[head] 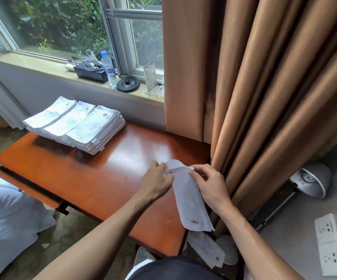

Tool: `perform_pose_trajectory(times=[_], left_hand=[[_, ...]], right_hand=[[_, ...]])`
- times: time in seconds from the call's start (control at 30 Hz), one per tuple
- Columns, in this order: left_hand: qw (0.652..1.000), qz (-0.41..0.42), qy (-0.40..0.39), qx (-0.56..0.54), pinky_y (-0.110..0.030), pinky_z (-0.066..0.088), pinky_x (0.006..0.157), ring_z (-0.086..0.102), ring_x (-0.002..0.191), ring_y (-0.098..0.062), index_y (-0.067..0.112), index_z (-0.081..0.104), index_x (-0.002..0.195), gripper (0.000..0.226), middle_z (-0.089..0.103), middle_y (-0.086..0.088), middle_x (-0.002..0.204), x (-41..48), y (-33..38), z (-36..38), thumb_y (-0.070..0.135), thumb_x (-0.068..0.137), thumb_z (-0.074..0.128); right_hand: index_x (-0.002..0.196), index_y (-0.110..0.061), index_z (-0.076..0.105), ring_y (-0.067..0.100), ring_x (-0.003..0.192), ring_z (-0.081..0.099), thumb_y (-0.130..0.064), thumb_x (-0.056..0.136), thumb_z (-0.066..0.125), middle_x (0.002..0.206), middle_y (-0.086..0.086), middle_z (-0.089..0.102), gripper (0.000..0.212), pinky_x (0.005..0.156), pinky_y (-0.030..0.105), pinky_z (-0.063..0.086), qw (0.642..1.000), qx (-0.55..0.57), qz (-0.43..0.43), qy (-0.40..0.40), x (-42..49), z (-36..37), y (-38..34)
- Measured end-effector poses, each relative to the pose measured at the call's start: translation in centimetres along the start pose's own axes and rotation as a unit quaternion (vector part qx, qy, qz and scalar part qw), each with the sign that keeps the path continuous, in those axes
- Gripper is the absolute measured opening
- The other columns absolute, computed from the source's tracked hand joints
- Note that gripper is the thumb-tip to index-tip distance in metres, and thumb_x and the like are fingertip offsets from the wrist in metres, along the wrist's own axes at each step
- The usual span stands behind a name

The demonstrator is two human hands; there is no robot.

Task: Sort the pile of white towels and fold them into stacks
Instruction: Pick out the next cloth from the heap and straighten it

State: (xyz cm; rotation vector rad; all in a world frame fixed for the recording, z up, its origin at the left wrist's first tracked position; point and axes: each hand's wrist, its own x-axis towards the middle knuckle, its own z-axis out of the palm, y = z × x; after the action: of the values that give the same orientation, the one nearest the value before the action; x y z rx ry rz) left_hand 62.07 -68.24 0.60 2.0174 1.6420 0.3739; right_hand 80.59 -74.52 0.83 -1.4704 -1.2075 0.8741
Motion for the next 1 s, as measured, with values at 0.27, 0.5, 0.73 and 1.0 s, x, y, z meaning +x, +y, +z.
perform_pose_trajectory(times=[0.27, 0.5, 0.73, 1.0], left_hand=[[0.990, 0.010, 0.098, -0.105, -0.045, 0.054, 0.078, 0.064, 0.087, -0.028, 0.012, 0.058, 0.094, 0.017, 0.067, -0.004, 0.096, 2.6, 1.2, -2.3, 0.028, 0.092, 0.063], [0.963, 0.014, 0.215, -0.162, -0.040, 0.045, 0.074, 0.062, 0.087, -0.030, 0.019, 0.046, 0.118, 0.032, 0.064, 0.002, 0.096, 2.9, 2.5, -3.2, 0.013, 0.091, 0.062], [0.941, 0.323, 0.103, 0.007, -0.043, 0.030, 0.114, 0.058, 0.118, -0.019, 0.011, 0.062, 0.129, 0.038, 0.067, 0.000, 0.122, 2.2, 4.5, -2.8, 0.022, 0.092, 0.065], [0.962, 0.188, 0.083, -0.180, -0.035, 0.051, 0.070, 0.063, 0.078, -0.017, 0.018, 0.069, 0.095, 0.012, 0.069, 0.007, 0.082, 2.1, 4.8, -2.7, 0.012, 0.098, 0.059]], right_hand=[[0.098, -0.029, 0.071, 0.001, 0.090, 0.068, -0.012, 0.100, 0.067, 0.095, -0.017, 0.075, 0.017, 0.080, 0.012, 0.048, 0.999, 0.023, -0.014, 0.020, 1.6, -0.7, -1.3], [0.103, -0.025, 0.076, 0.004, 0.096, 0.070, -0.014, 0.097, 0.071, 0.099, -0.017, 0.076, 0.014, 0.083, 0.015, 0.052, 0.997, 0.055, -0.034, 0.045, 3.0, -1.2, -3.5], [0.099, -0.035, 0.078, -0.001, 0.091, 0.072, -0.018, 0.096, 0.074, 0.094, -0.019, 0.077, 0.017, 0.076, 0.010, 0.051, 0.998, 0.032, -0.052, -0.014, 3.2, -2.0, -4.2], [0.098, -0.029, 0.070, 0.010, 0.091, 0.072, -0.018, 0.093, 0.078, 0.094, -0.006, 0.076, 0.014, 0.079, 0.025, 0.056, 0.999, 0.045, 0.000, -0.024, 2.3, -1.5, -1.2]])
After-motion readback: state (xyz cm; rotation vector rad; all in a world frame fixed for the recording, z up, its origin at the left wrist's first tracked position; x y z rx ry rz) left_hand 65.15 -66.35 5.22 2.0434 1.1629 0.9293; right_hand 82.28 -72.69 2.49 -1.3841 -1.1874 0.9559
